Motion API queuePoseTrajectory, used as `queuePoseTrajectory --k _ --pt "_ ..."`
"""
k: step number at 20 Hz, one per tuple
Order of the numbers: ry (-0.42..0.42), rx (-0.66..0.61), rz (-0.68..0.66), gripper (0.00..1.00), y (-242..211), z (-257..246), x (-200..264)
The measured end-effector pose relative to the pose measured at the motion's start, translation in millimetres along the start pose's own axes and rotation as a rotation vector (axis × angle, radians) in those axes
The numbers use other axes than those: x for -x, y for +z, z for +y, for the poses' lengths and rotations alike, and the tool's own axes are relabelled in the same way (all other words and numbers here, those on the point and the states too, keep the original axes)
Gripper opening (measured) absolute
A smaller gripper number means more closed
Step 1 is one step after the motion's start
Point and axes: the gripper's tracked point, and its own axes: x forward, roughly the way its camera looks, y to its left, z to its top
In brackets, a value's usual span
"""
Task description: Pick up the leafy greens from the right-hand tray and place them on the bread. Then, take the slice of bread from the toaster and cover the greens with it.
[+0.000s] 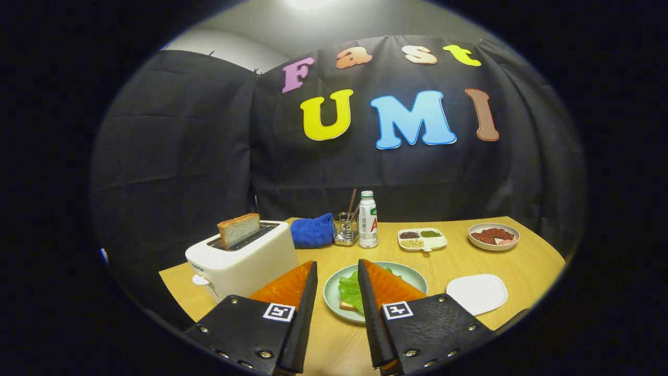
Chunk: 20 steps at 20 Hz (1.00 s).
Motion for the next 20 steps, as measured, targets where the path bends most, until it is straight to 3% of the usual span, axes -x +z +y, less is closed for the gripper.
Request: queuePoseTrajectory --k 5,12,20 --pt "-0.045 0.055 -0.018 0.47 13.0 30.9 -5.4" --pt "0.14 0.017 0.003 0.47 15.0 124.6 -21.7" --pt "0.164 -0.008 0.013 0.47 10.2 173.5 -56.2"
